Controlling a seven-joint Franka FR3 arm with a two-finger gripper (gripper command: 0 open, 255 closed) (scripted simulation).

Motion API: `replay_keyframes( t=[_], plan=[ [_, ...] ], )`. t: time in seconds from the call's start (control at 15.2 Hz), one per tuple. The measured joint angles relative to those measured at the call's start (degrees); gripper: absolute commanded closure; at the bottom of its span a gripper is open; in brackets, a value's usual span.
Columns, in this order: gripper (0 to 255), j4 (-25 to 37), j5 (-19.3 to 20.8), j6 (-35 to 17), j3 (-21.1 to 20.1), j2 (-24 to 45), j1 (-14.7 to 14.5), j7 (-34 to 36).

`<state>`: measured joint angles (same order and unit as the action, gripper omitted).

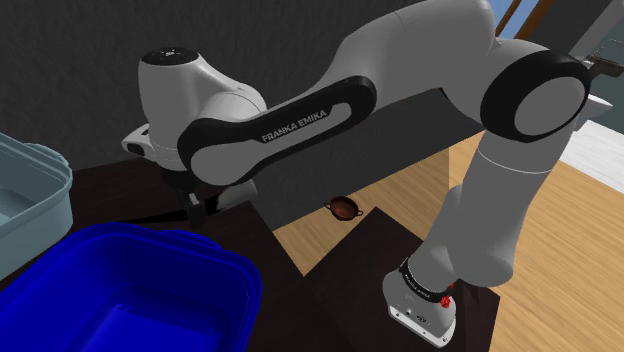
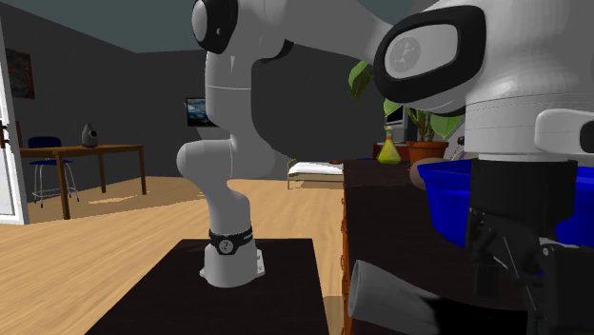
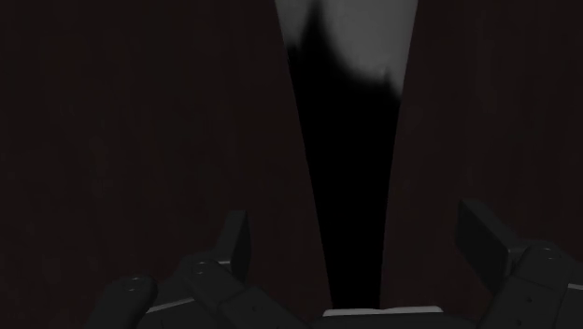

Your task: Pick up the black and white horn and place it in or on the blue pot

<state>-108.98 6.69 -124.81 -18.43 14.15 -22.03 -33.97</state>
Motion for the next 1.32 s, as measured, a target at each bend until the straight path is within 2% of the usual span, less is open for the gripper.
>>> replay_keyframes(
  t=[0.26,0.33,0.99,1.32],
  plan=[
    [0,0.0,0.1,-0.2,0.0,0.2,-0.1,0.1],
    [255,0.0,0.1,-0.2,0.0,0.2,-0.1,0.1],
    [255,0.0,0.1,-0.2,0.0,0.2,-0.1,0.1],
    [255,1.4,-0.5,2.4,-0.2,-1.1,0.0,-0.3]
  ],
)
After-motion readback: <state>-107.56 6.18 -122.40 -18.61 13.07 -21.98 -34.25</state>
